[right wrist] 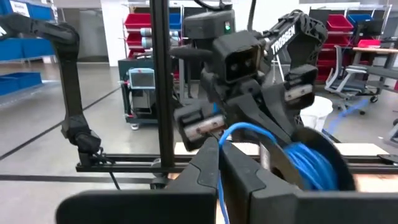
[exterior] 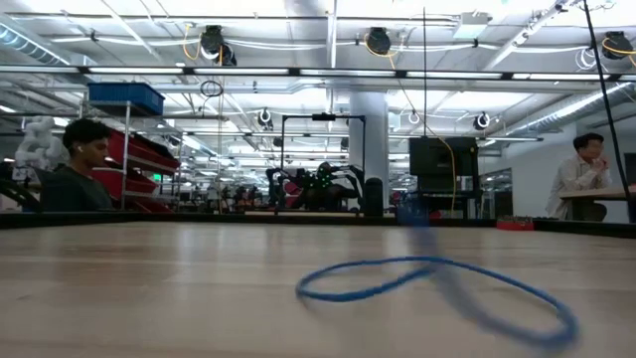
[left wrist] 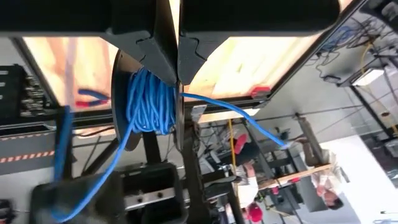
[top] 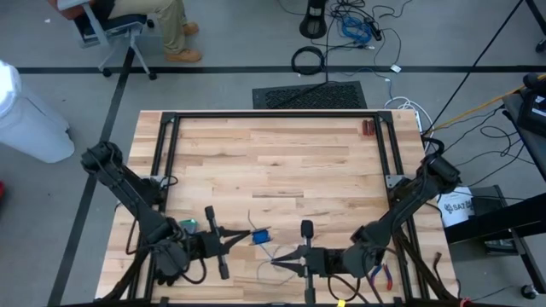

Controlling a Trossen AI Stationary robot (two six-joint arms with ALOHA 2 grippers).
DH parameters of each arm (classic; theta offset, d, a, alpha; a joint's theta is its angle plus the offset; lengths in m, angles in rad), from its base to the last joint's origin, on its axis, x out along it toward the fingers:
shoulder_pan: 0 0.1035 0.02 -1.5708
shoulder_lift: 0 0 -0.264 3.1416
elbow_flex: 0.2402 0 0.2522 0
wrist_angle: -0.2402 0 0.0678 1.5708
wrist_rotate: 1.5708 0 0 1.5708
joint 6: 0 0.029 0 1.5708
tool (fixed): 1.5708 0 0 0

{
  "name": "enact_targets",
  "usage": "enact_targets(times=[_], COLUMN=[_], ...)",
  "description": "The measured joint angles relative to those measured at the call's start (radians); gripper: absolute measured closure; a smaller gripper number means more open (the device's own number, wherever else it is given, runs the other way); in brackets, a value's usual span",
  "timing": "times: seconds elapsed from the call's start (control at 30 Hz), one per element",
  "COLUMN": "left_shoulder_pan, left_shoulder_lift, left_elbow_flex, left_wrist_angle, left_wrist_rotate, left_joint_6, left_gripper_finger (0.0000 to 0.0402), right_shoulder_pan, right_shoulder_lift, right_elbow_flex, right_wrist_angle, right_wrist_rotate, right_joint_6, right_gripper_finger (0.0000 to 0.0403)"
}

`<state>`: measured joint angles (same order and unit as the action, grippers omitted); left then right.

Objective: Coil cords
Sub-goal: Uncoil the blue wire from the spool

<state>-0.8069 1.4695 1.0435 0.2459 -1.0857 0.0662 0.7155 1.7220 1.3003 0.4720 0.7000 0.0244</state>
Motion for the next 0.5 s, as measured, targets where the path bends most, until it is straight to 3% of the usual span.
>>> enact_targets(times=[0.5], left_shoulder_pan=[0.028], left_shoulder_lift=[0.023], left_elbow_flex=[0.000], left_wrist_angle=[0.094], left_wrist_rotate=[-0.014], left_joint_6=[0.016], left_gripper_finger=[0.0400], right_shoulder_pan=[-0.038], right_shoulder_lift=[0.080], right_elbow_flex=[0.000], right_wrist_angle=[0.050], right_wrist_rotate=[-0.001], right_joint_6=[0.001], right_gripper_finger=[0.0403])
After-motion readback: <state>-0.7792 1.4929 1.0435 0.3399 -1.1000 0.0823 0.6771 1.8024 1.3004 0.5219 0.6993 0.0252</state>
